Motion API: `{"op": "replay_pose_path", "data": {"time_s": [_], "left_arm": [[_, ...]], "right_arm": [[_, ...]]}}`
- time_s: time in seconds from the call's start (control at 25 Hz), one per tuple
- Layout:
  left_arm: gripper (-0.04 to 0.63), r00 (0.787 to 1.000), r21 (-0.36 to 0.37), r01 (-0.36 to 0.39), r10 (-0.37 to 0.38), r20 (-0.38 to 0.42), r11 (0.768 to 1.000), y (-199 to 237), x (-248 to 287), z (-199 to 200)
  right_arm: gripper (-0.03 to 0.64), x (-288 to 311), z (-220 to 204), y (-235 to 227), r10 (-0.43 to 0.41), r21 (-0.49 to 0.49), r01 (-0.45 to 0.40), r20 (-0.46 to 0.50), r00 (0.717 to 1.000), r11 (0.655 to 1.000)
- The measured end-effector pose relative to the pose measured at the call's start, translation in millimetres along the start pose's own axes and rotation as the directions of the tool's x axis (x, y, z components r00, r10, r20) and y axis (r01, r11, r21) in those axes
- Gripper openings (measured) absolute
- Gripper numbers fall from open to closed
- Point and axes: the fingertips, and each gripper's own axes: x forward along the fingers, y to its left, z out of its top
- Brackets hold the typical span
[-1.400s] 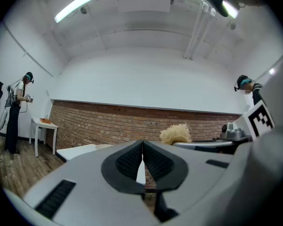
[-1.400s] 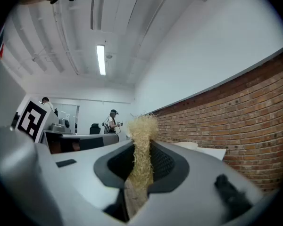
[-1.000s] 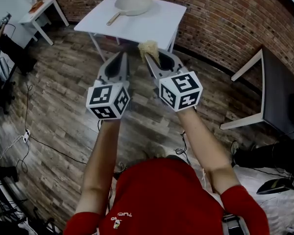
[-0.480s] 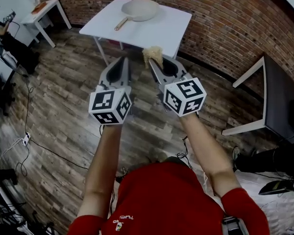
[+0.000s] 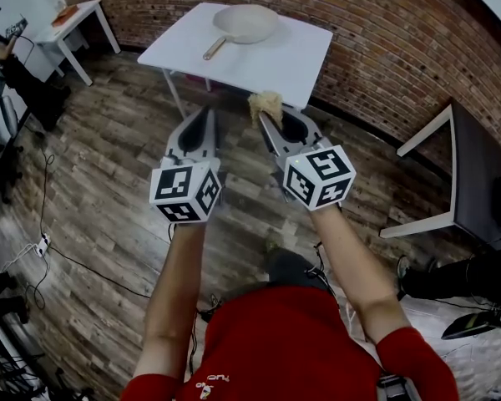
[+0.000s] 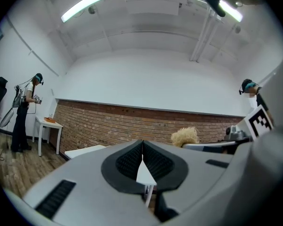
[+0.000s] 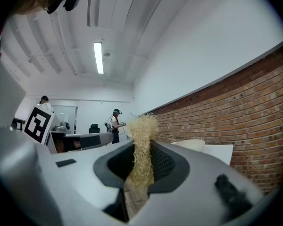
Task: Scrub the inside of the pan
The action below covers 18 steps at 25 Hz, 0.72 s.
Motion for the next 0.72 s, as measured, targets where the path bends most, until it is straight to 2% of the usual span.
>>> {"op": "replay_pose_path", "data": {"time_s": [0.28, 0.72], "left_arm": [[0.015, 1.0, 0.002, -0.01, 0.01, 0.005, 1.0, 22.5, 50.8, -9.0], [0.015, 0.998, 0.028, -0.058, 0.058, 0.011, 0.998, 79.6, 197.5, -11.9]], "right_arm": [[0.086, 44.3, -6.6, -42.0, -0.005, 0.002, 0.005, -0.007, 1.0, 1.0], [0.086, 161.3, -1.3, -161.6, 0.01, -0.022, -0.01, -0.027, 1.0, 1.0]]}}
